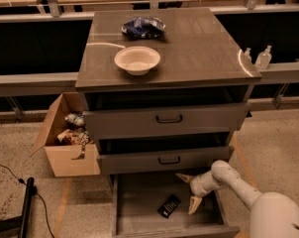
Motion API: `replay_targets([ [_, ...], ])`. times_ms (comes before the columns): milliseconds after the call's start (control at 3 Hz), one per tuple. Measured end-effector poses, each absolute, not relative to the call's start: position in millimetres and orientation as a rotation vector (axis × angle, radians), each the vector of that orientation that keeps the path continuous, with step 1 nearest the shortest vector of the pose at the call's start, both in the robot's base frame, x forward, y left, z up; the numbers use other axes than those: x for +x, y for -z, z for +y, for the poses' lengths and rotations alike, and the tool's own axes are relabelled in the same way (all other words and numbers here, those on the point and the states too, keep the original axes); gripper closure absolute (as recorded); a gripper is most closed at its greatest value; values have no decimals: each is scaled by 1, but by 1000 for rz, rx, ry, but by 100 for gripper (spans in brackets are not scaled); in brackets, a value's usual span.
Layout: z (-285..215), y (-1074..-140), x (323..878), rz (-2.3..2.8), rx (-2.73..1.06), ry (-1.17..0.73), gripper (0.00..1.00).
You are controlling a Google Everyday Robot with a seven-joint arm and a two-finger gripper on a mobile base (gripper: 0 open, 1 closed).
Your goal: Pick rxbar chocolate from bottom drawer and place on counter
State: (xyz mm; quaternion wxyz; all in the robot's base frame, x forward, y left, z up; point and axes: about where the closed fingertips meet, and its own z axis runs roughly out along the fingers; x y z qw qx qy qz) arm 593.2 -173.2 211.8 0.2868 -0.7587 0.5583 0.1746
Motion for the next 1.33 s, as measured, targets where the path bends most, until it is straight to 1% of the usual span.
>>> replay_targets([
  [667, -164, -197, 605, 1421, -2077, -484, 0],
  [1333, -147, -186, 598, 1359, -2116, -482, 0],
])
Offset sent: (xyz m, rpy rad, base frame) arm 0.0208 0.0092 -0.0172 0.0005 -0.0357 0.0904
